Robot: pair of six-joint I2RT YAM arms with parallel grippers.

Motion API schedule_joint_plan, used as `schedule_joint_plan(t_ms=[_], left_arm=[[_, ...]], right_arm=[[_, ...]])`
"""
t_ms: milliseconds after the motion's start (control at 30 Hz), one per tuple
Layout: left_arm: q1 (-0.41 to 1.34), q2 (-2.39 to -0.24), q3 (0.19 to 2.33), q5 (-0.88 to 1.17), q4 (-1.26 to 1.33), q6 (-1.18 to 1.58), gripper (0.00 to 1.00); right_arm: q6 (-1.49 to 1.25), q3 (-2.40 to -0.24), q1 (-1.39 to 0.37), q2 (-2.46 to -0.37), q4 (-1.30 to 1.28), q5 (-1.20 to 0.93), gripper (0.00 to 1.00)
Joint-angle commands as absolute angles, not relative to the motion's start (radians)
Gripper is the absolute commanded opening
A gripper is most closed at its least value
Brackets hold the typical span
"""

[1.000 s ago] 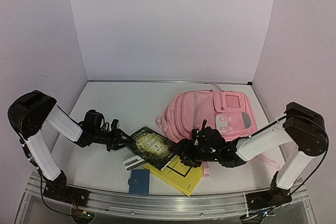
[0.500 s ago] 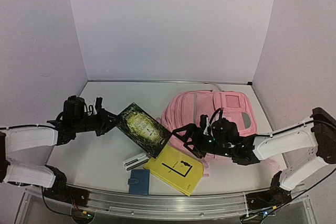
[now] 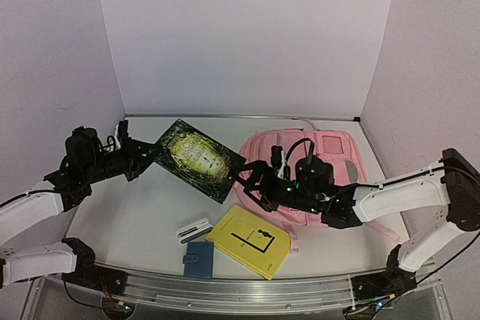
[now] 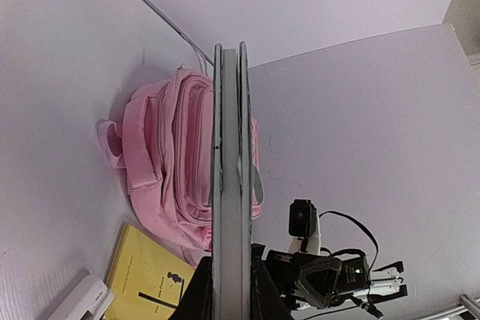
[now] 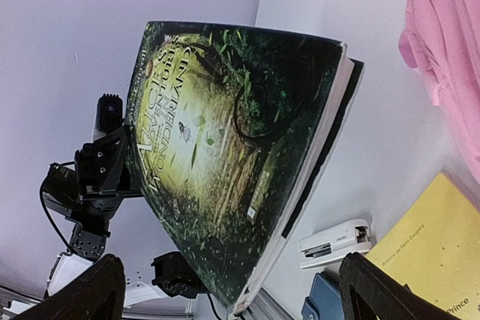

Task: Pack the student bag
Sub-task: Pick up the book from the center of the board.

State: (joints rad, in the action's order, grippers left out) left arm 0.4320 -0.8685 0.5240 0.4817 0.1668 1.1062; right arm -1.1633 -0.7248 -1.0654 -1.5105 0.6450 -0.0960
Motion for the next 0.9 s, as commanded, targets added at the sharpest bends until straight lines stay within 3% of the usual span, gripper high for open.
schedule_joint_plan(t_ms=[0, 200, 267, 400, 533, 600, 700, 767, 867], left_arm=[[0.43, -0.824, 0.583, 0.543, 0.309, 1.158, 0.0], [0.431, -0.808, 0.579, 0.573, 0.35, 1.187, 0.0], [0.431, -0.803, 0.572, 0.576, 0.368, 1.195, 0.0], [0.432, -0.803, 0.57, 0.586, 0.363, 1.2, 0.0], [0.432, -0.814, 0.569, 0.605, 0.338, 1.2, 0.02], [0.431, -0.815, 0.566, 0.606, 0.314, 1.195, 0.12], [0.43, -0.813, 0.579, 0.6, 0.221, 1.153, 0.4], [0.43, -0.817, 0.6, 0.601, 0.136, 1.104, 0.57], [0.429, -0.837, 0.652, 0.609, 0.027, 1.005, 0.83]], right_arm=[[-1.143, -0.817, -1.077, -1.577, 0.714, -0.116, 0.98], [-1.134, -0.891, -1.077, -1.662, 0.751, -0.114, 0.97], [-1.134, -0.923, -1.078, -1.685, 0.782, -0.116, 0.92], [-1.139, -0.947, -1.078, -1.717, 0.887, -0.114, 0.69], [-1.14, -0.933, -1.077, -1.713, 0.963, -0.098, 0.36], [-1.133, -0.918, -1.077, -1.698, 0.979, -0.08, 0.23], [-1.112, -0.89, -1.078, -1.653, 0.983, -0.053, 0.05], [-1.089, -0.876, -1.076, -1.616, 0.967, -0.041, 0.0], [-1.052, -0.884, -1.065, -1.567, 0.862, -0.048, 0.0]])
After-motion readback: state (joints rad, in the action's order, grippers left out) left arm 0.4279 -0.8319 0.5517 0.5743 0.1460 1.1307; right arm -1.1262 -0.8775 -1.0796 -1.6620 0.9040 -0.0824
